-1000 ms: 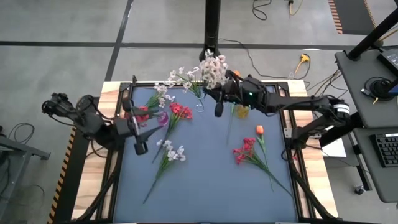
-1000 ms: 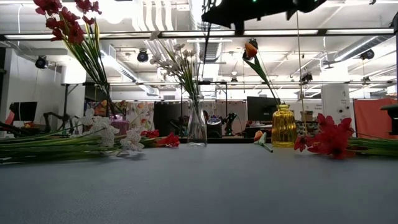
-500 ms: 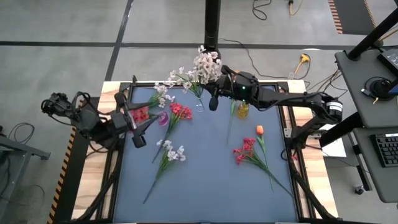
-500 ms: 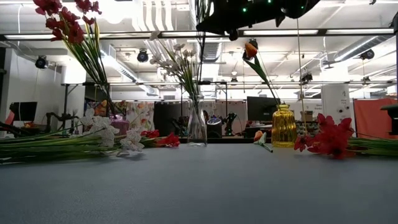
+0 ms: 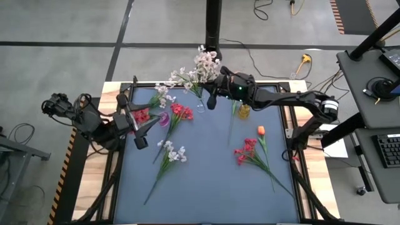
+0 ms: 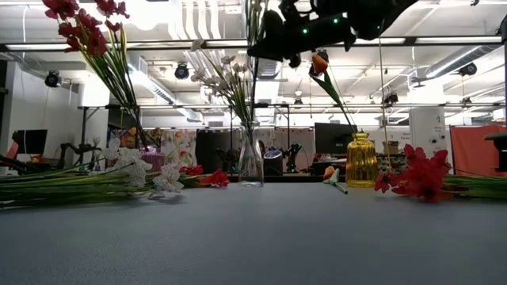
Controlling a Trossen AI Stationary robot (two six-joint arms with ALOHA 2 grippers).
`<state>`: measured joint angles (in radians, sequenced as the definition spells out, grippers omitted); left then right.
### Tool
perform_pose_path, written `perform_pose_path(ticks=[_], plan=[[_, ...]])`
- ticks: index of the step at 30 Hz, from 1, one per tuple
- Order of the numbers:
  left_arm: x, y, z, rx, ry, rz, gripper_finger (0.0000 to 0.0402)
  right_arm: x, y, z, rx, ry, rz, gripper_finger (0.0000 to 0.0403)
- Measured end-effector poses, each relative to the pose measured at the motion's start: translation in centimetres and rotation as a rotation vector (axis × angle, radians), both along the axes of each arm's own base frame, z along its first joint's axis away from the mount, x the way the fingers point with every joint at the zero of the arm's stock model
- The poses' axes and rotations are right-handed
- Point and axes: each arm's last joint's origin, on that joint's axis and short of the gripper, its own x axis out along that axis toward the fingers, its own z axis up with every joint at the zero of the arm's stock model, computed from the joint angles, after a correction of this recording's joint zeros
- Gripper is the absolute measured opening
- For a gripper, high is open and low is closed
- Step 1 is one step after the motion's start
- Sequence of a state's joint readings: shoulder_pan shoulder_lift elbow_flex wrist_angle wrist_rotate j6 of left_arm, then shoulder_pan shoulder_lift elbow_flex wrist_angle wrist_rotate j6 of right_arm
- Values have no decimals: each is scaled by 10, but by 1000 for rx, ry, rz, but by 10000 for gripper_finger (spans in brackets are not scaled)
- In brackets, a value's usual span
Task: Sort flowers into vase by color
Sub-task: Put the white flower into the transparent vase
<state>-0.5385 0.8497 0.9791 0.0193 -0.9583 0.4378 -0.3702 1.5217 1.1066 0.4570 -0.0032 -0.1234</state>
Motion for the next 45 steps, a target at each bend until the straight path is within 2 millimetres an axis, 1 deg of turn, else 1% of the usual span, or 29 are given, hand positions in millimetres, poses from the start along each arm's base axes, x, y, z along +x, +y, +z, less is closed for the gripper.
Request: perform_pose_path(ticks=[10,26,30,45], plan=[[0,0,0,-1,0,2,223,6,-4,-12,10,27,-6,13],[0,0,-1,2,5,2,223,7,-4,-14,38,18,-8,16],[0,0,-1,2,6,2,223,6,-4,-14,47,18,-9,40],[0,0,-1,-5,4,1,223,5,-4,-23,93,94,-13,166]])
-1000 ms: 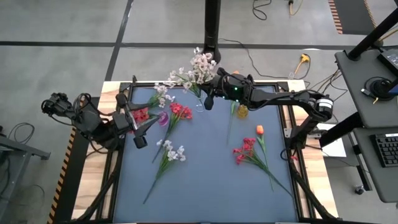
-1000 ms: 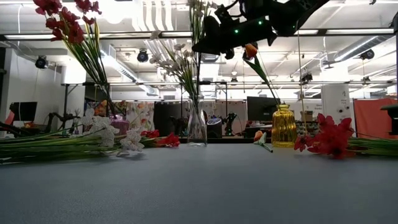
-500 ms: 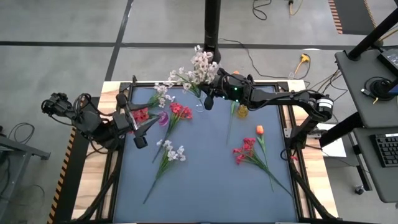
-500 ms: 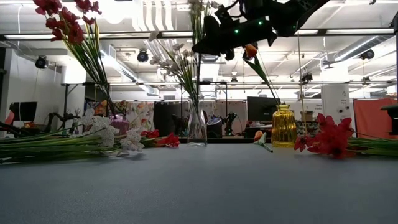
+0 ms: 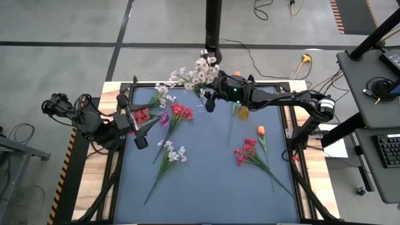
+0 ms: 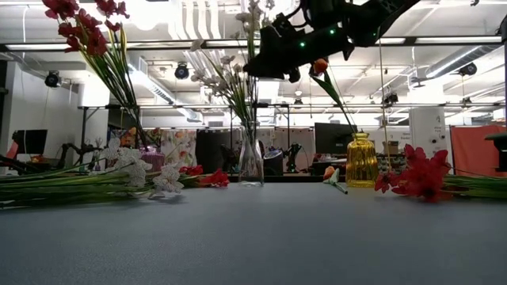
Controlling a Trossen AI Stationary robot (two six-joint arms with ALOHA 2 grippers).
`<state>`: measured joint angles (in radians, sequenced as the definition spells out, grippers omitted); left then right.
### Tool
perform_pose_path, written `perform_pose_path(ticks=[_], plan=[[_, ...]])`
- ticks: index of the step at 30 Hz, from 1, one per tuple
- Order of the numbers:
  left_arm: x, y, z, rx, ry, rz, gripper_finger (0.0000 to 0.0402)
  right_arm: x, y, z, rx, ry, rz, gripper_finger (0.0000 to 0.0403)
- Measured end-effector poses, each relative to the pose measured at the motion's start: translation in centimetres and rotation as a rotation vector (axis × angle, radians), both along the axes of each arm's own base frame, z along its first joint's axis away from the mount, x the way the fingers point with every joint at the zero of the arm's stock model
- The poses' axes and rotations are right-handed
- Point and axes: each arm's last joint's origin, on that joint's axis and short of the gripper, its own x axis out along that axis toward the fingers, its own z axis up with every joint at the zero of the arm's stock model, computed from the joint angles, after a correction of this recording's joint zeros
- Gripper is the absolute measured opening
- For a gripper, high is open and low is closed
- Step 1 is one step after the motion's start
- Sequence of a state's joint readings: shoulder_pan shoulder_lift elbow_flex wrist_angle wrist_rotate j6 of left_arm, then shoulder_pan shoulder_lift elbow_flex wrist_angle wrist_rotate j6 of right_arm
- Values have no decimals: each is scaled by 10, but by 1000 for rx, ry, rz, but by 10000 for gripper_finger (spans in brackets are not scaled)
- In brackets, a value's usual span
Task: Sort flowers into vase by color
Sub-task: Put the white flower into the transparent vase
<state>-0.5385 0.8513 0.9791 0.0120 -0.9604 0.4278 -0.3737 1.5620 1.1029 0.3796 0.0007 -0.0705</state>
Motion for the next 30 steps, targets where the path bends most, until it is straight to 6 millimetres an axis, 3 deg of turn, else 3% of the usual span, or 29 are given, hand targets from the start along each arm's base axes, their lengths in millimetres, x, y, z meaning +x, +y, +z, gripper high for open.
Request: perform_pose_path(ticks=[16,30], plan=[[0,0,0,-10,-6,-1,223,-2,2,-4,36,114,4,270],[0,0,0,-18,-8,0,223,-13,6,2,50,176,7,297]])
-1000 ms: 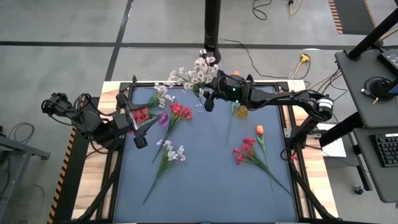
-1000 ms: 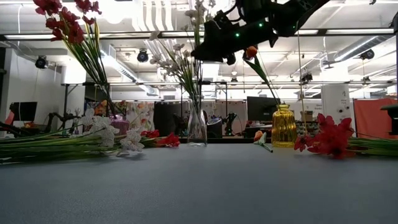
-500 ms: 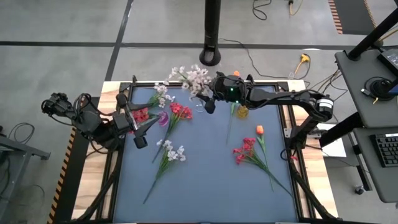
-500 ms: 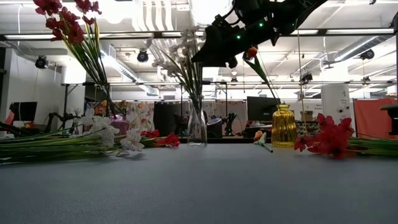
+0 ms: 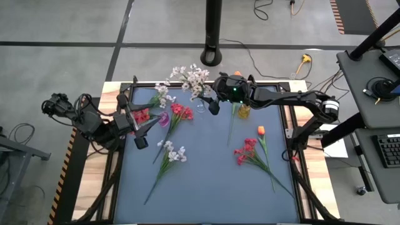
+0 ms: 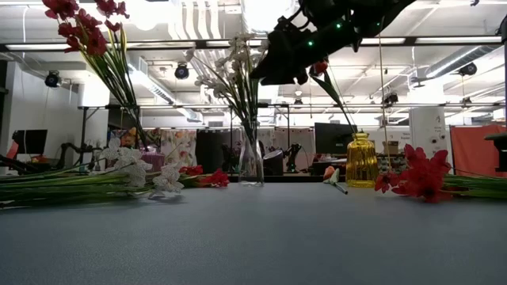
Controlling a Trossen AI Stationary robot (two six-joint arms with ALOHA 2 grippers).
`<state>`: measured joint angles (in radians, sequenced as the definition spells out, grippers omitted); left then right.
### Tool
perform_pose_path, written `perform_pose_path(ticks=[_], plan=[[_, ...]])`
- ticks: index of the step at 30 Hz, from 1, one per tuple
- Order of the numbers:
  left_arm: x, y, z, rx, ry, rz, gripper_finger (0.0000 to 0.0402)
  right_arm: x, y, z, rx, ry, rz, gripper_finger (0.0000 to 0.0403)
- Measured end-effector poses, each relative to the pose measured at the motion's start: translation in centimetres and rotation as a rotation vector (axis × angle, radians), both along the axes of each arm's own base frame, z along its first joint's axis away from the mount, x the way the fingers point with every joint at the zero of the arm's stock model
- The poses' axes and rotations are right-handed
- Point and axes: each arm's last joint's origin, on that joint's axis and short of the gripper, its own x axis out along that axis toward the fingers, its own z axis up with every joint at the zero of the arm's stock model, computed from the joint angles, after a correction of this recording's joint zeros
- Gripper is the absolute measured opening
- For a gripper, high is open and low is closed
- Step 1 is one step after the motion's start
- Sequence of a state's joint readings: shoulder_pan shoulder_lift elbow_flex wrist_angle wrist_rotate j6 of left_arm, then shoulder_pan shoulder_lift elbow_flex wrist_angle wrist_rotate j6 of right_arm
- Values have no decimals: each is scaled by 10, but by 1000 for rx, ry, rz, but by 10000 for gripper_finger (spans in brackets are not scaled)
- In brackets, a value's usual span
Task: Sort flowers into vase by color
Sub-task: Put the white flower into the transparent vase, then put the orange tulip into the yellow vase
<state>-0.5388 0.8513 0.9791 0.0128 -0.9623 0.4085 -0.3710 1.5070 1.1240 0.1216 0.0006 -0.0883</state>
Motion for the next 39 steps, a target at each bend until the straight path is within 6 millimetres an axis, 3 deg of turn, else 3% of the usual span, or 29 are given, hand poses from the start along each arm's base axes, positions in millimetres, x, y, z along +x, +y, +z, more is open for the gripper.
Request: perform_pose_path(ticks=[12,18,28,39], plan=[[0,0,-1,-10,-1,-2,223,-4,14,-7,39,101,31,300],[14,-9,-9,3,41,-8,223,-16,29,2,79,149,50,300],[37,-30,-5,-93,71,-9,223,-44,77,16,200,274,120,299],[71,-75,-5,-178,264,-45,223,-77,130,36,315,321,207,299]])
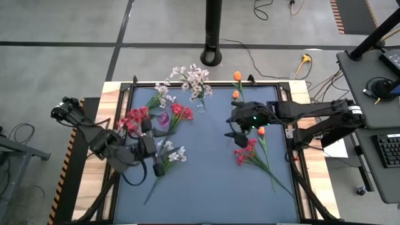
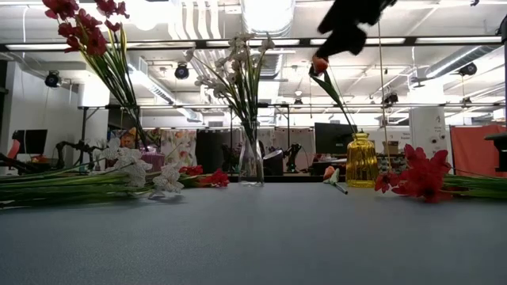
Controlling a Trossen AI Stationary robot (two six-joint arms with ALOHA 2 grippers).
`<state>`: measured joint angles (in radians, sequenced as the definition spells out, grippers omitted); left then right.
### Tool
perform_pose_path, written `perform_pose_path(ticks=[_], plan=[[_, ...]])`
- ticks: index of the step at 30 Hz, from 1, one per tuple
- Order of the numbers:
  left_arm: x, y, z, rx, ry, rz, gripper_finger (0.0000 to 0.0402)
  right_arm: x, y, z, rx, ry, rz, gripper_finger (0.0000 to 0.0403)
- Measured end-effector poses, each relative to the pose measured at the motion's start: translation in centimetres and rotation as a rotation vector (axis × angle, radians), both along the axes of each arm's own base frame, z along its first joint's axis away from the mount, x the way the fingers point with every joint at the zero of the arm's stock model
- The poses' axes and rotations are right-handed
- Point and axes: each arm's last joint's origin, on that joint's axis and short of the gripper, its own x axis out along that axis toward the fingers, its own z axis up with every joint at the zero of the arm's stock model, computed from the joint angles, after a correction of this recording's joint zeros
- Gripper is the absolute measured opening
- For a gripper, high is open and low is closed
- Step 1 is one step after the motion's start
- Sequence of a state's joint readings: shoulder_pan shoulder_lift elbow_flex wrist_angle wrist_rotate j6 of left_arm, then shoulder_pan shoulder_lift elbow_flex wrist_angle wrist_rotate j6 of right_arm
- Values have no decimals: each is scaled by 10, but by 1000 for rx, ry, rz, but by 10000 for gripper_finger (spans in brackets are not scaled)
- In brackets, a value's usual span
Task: Sort flowers into vase by color
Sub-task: Put the orange tulip into the yellow vase
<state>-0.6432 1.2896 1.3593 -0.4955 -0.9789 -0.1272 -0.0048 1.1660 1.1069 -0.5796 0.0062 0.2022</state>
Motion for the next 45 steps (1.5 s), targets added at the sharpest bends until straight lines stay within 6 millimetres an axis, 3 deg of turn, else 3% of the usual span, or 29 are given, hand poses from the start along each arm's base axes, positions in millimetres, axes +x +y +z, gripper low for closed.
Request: perform_pose_path(ticks=[12,20,27,34,38,45], plan=[[34,-28,-26,-7,224,35,223,-36,16,-30,194,446,-204,299],[30,-27,-38,-86,316,29,223,-57,39,-55,312,676,-277,299],[27,-27,-49,-138,389,24,223,-70,71,-77,295,762,-320,299],[27,-25,-49,-94,368,51,223,-81,87,-97,230,792,-389,299],[28,-24,-49,-62,375,45,223,-84,87,-107,215,776,-467,299],[29,-22,-48,20,374,56,223,-87,71,-121,180,721,-689,284]])
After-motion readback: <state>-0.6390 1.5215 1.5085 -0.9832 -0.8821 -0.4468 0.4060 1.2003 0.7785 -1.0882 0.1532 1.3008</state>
